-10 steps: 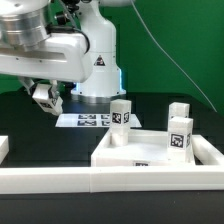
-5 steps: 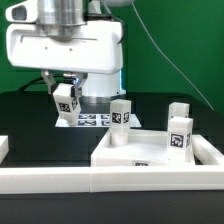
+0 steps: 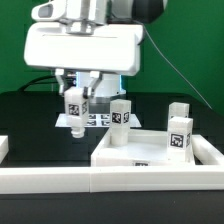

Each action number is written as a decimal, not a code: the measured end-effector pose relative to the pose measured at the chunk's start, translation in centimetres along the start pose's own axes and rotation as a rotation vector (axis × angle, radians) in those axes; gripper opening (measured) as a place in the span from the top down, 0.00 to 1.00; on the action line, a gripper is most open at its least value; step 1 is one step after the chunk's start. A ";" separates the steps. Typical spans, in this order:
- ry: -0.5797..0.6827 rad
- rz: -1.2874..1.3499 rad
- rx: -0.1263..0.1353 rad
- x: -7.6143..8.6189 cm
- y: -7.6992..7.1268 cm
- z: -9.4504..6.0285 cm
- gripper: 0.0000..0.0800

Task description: Assemble square table

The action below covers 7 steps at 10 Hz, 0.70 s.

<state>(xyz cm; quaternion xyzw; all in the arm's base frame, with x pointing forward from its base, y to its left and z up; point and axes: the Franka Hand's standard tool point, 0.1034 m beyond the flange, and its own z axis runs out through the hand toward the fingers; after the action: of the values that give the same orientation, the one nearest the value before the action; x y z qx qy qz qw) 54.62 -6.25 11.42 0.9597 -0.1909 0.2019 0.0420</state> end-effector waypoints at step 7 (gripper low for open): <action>0.035 -0.051 0.047 1.1 -4.8 -0.5 0.64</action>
Offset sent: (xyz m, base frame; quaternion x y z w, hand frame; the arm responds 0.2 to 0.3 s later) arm 0.0000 0.0000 0.0000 0.0000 0.0000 0.0000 1.0000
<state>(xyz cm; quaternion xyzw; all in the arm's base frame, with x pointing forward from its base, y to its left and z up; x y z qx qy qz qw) 57.23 -2.08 12.35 0.9613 -0.1607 0.2219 0.0277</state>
